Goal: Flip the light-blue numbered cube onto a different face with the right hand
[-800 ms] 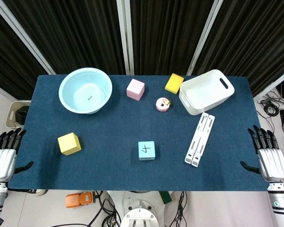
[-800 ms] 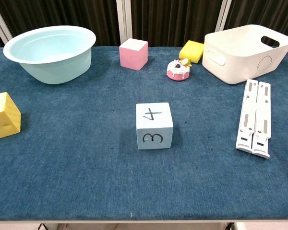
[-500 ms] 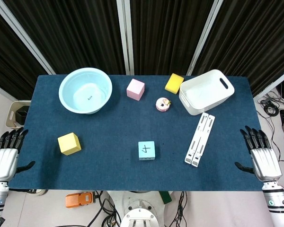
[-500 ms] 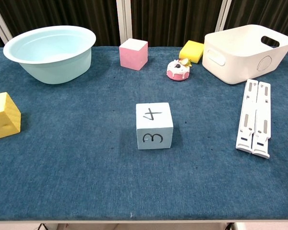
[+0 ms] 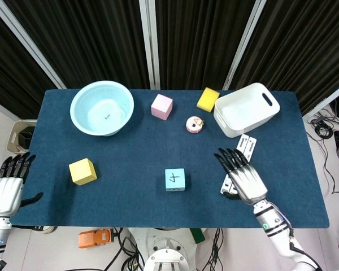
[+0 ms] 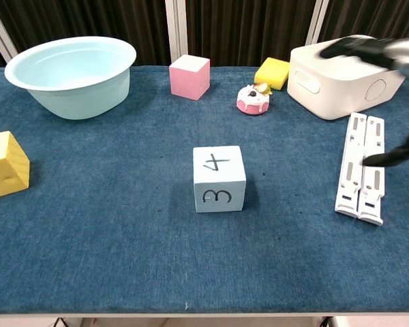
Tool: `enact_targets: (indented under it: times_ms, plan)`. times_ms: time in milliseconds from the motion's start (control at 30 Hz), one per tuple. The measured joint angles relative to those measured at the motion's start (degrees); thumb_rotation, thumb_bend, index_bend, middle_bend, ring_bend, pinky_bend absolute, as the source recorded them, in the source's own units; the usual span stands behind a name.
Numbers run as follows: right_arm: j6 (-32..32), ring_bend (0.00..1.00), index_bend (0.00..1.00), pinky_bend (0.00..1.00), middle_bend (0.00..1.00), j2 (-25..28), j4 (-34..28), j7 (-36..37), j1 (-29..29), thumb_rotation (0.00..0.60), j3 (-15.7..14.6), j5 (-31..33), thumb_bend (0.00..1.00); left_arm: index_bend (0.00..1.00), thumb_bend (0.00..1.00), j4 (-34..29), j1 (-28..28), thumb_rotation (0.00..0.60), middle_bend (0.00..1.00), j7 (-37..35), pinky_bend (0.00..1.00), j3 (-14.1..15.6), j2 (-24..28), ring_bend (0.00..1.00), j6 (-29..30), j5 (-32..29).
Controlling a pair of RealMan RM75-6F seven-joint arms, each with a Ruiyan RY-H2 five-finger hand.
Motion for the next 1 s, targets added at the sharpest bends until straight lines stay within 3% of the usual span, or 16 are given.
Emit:
enact_targets:
  times_ms: [233, 467, 733, 1000]
  plan:
    - [-3.8, 0.02, 0.00, 0.15, 0.07, -14.3, 0.7, -14.8, 9.4, 0.600, 3.9, 16.5, 0.13, 0.07, 0.00, 0.9, 0.9, 0.600, 0.01, -0.8, 0.00, 0.4, 0.2, 0.00, 0.5, -0.3]
    - [-1.3, 0.06, 0.07, 0.19, 0.11, -25.1, 4.3, -27.5, 18.9, 0.600, 7.4, 31.6, 0.13, 0.07, 0.00, 1.6, 1.3, 0.600, 0.01, -1.3, 0.00, 0.4, -0.1, 0.00, 0.4, -0.7]
    - [4.7, 0.13, 0.21, 0.22, 0.18, -32.2, 9.1, -37.2, 26.8, 0.600, 9.0, 40.9, 0.13, 0.07, 0.00, 1.8, 1.0, 0.600, 0.01, -1.1, 0.00, 0.3, -0.4, 0.00, -0.1, -0.6]
    - [8.6, 0.15, 0.25, 0.23, 0.21, -35.1, 11.4, -42.4, 31.1, 0.600, 8.4, 47.0, 0.13, 0.07, 0.00, 2.2, 0.9, 0.600, 0.01, -1.2, 0.00, 0.2, -0.6, 0.00, -0.8, -1.1]
